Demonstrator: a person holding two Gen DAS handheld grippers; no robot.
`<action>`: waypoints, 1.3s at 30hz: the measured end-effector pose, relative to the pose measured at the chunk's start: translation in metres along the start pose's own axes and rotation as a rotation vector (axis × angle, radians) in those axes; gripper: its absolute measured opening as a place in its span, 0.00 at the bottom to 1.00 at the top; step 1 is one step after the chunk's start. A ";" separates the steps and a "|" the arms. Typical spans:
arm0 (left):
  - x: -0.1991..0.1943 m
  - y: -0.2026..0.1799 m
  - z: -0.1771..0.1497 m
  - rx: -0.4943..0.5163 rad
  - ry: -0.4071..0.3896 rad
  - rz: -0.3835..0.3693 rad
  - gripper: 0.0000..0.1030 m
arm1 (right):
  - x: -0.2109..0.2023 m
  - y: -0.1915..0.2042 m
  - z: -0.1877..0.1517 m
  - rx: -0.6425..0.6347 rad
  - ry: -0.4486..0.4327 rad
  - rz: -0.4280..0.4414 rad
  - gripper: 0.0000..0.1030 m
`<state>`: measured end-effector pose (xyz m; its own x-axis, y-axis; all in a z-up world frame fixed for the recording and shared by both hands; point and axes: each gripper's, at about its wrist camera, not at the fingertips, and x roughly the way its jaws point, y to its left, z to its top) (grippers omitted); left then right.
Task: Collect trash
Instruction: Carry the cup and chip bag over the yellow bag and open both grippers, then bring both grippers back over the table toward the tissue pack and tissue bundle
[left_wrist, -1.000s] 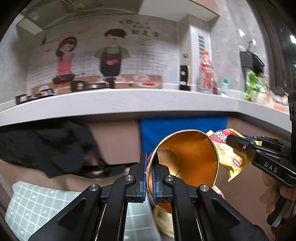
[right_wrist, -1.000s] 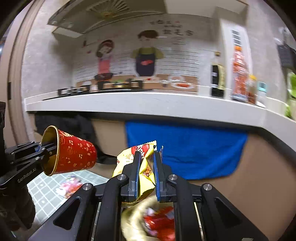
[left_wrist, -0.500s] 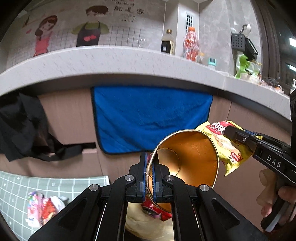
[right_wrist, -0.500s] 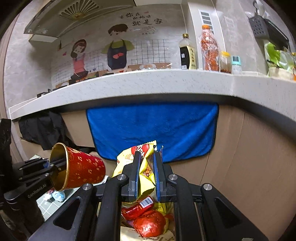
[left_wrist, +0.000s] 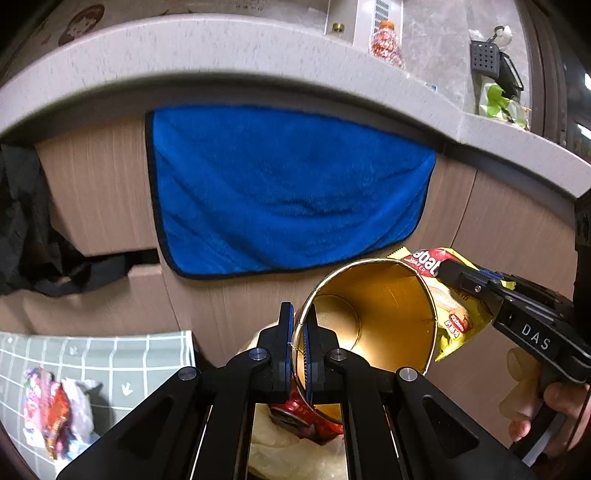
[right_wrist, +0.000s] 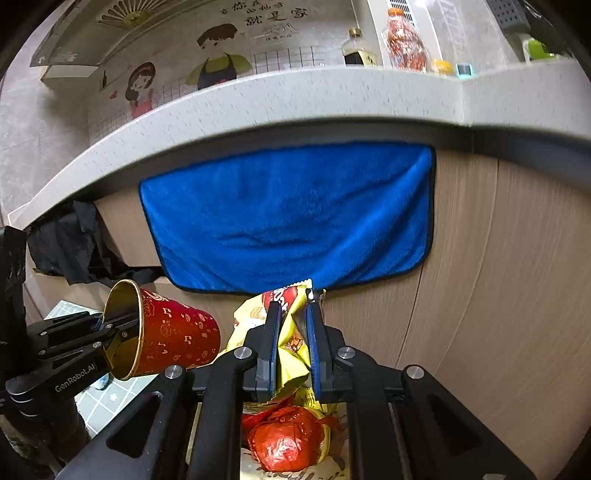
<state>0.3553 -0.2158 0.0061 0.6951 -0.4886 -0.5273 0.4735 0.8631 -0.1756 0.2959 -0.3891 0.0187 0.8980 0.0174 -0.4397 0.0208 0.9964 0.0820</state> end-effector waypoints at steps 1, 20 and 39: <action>0.004 0.003 -0.002 -0.009 0.008 -0.008 0.04 | 0.003 0.000 -0.003 0.005 0.005 -0.002 0.12; 0.066 0.021 -0.051 -0.059 0.190 -0.096 0.23 | 0.067 -0.012 -0.067 0.081 0.179 -0.020 0.15; -0.008 0.073 -0.009 -0.218 0.045 -0.082 0.53 | 0.033 -0.017 -0.054 0.192 0.110 -0.040 0.43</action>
<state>0.3794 -0.1480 -0.0096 0.6319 -0.5564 -0.5396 0.3961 0.8302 -0.3922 0.3013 -0.4008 -0.0449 0.8414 -0.0026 -0.5404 0.1484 0.9626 0.2265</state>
